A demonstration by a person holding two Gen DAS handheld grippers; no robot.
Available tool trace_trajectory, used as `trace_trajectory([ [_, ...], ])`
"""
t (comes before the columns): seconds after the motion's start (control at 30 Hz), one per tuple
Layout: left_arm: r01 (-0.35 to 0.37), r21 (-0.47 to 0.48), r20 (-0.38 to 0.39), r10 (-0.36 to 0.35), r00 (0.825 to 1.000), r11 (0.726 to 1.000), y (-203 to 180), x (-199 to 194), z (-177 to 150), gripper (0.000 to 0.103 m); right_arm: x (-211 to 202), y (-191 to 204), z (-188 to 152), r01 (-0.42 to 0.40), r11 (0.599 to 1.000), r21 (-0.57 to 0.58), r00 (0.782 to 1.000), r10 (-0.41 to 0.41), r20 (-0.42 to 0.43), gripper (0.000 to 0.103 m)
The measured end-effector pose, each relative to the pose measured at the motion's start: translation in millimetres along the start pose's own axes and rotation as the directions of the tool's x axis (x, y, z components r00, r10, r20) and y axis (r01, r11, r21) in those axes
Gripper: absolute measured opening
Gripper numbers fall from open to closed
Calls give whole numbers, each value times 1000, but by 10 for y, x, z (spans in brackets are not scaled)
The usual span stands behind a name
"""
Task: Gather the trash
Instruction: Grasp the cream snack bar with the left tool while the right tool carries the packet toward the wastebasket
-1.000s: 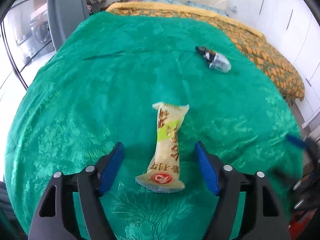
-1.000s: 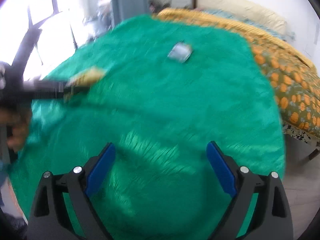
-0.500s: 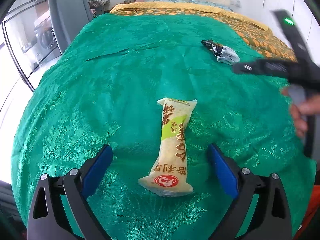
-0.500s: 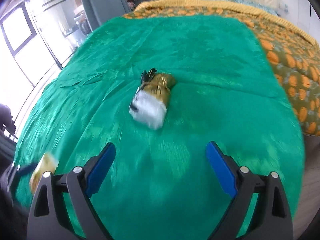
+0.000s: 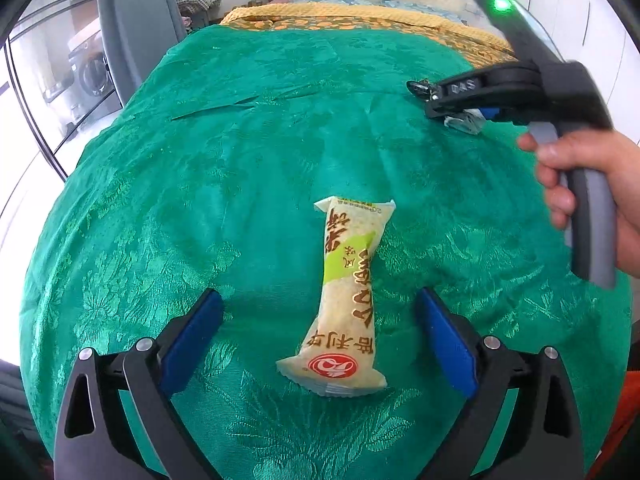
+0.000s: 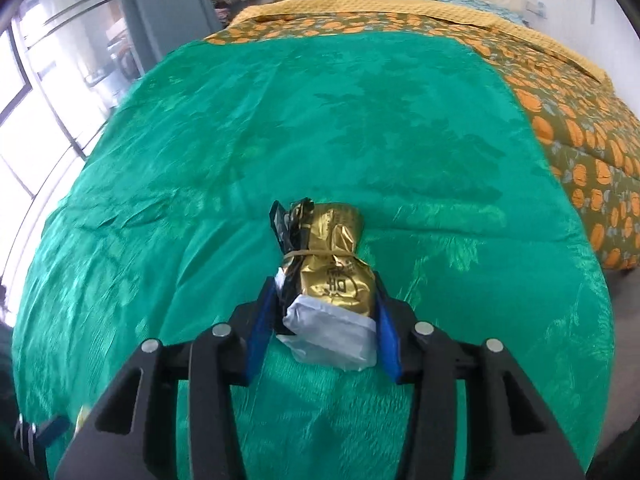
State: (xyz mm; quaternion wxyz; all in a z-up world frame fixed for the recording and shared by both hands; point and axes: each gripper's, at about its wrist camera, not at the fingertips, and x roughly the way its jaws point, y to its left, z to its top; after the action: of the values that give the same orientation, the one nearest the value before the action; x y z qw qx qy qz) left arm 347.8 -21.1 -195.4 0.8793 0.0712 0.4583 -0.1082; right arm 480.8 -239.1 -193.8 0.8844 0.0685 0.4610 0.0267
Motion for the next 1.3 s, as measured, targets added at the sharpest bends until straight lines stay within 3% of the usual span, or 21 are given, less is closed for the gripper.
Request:
trace_trajectory([
  [0.23,8,-2,0,-8,1000,1000,8,1,-1,95,-445,19,-519,-76,982,-175,997,70,-40,44],
  [0.3,43,-12,6,-43,999,999,45,-6,5,96,-668,-18,-775,-84,973,-217,996,77,-42,44],
  [0.37,129,-32,28,-128,991,991,119,-36,27,96,-874,-67,-998,-77,967,-244,997,72,-31,44],
  [0.5,134,17,3,-134,991,991,31,-13,113,77,-1235,-224,-1415,-91,971,-219,996,91,-11,44],
  [0.57,77,79,-17,-76,997,994,-93,-10,120,68,-1389,-306,-1566,-105,977,-187,994,108,3,44],
  [0.67,75,105,-10,-74,997,992,-152,-57,79,38,-1558,-417,-1667,-127,981,-144,991,132,23,44],
  [0.7,68,112,-7,-68,998,991,-158,-70,72,20,-1628,-479,-1706,-136,983,-127,989,141,32,44],
  [0.8,72,106,4,-73,997,992,-201,-134,54,16,-1817,-698,-1830,-151,985,-79,986,155,56,44],
  [0.9,148,72,19,-149,989,986,-313,-305,52,15,-2031,-1029,-1988,-153,988,-15,985,153,80,44],
  [1.0,246,97,44,-251,967,964,-694,-588,41,15,-2247,-1493,-2182,-113,992,62,988,105,111,44],
  [1.1,373,151,27,-381,924,915,-1293,-837,-6,15,-2341,-2052,-2452,-54,985,166,994,36,105,44],
  [1.23,532,245,-63,-534,843,811,-2339,-1041,-180,16,-2264,-2663,-2824,30,962,273,997,-47,58,44],
  [1.3,585,272,-125,-574,809,765,-2829,-1009,-313,16,-2151,-2924,-2998,49,944,326,998,-62,30,44],
])
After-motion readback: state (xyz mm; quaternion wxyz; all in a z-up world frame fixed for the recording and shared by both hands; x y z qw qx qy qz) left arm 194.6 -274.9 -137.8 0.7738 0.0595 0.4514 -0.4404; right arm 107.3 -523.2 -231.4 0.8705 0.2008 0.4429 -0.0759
